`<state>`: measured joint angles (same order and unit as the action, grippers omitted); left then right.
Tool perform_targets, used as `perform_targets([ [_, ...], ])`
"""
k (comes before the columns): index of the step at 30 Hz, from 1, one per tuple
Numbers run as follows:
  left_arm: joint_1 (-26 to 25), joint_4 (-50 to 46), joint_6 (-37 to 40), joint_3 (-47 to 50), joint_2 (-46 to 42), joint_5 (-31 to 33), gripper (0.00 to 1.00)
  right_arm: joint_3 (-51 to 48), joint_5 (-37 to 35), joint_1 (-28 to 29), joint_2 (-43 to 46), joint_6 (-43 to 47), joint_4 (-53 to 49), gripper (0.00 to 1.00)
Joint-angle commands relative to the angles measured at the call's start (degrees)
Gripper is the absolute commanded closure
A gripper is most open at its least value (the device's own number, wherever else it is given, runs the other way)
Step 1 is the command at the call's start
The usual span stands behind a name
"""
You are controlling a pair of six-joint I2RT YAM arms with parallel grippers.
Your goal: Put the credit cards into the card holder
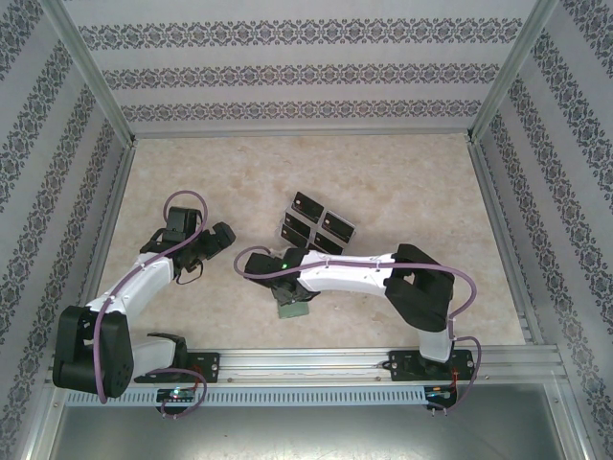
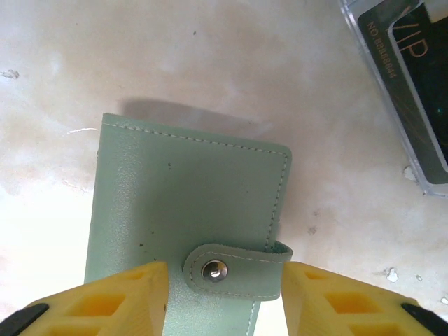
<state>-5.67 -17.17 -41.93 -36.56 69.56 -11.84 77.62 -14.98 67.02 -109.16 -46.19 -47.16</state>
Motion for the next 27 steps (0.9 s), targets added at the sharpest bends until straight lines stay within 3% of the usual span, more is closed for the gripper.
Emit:
perform_targets([
  [1,-0.7,0.1,-0.5,-1.5,0.0,-0.4,0.0,1.0,-1.6,0.5,1.1,-0.7,-1.4,0.53],
  [15,-0.7,-0.1,-0.7,-1.9,0.0,-0.7,0.0,-2.3,1.6,-0.6,-2.8,-1.5,2.6,0.56],
  [23,-0.7,-0.9,-0.7,-2.5,-0.1,-0.8,0.0,-4.5,3.0,-0.7,-3.1,-1.8,4.1,0.69],
  [27,-0.7,-1.4,-0.7,-2.7,-0.4,-1.0,0.0,-5.3,3.9,-1.0,-2.3,-1.5,5.0,0.81],
])
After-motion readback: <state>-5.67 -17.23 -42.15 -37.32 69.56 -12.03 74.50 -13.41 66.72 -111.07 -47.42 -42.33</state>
